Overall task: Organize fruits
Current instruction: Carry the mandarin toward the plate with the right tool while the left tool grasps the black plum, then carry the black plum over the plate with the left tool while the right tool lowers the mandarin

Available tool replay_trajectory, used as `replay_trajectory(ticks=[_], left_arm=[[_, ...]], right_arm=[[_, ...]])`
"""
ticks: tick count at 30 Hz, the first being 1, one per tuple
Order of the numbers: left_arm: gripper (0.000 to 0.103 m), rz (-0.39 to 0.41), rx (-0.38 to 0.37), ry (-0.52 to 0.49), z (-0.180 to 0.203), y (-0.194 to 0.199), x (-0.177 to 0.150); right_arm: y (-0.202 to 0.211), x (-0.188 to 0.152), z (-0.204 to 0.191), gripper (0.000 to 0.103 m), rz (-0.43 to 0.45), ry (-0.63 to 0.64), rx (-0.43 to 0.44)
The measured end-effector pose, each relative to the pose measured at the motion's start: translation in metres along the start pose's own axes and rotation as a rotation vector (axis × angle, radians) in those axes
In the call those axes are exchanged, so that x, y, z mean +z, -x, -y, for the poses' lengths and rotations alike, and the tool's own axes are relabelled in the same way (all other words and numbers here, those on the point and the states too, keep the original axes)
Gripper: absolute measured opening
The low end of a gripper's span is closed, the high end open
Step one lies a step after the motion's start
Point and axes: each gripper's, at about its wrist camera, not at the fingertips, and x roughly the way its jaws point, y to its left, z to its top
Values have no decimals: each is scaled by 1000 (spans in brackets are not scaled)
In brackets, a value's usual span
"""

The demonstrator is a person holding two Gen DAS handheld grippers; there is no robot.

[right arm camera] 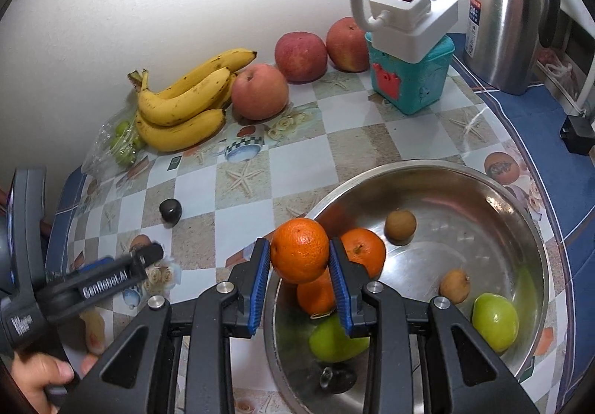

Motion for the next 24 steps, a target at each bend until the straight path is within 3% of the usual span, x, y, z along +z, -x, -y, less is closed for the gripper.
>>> replay_trajectory(ticks=[7,12,17,24], left_arm=[[64,1,-99,-8,10,-16,33],[49,-13,-80,-26,15,-27,43],[27,-15,-33,-47,21,-35,46],[23,-13,-41,-19,16,-31,46]], right_arm=[[5,4,13,33,15,-36,-5],[2,4,17,33,10,-48,-8],[2,4,19,33,11,-55,-12],[7,5,20,33,16,-61,-11]])
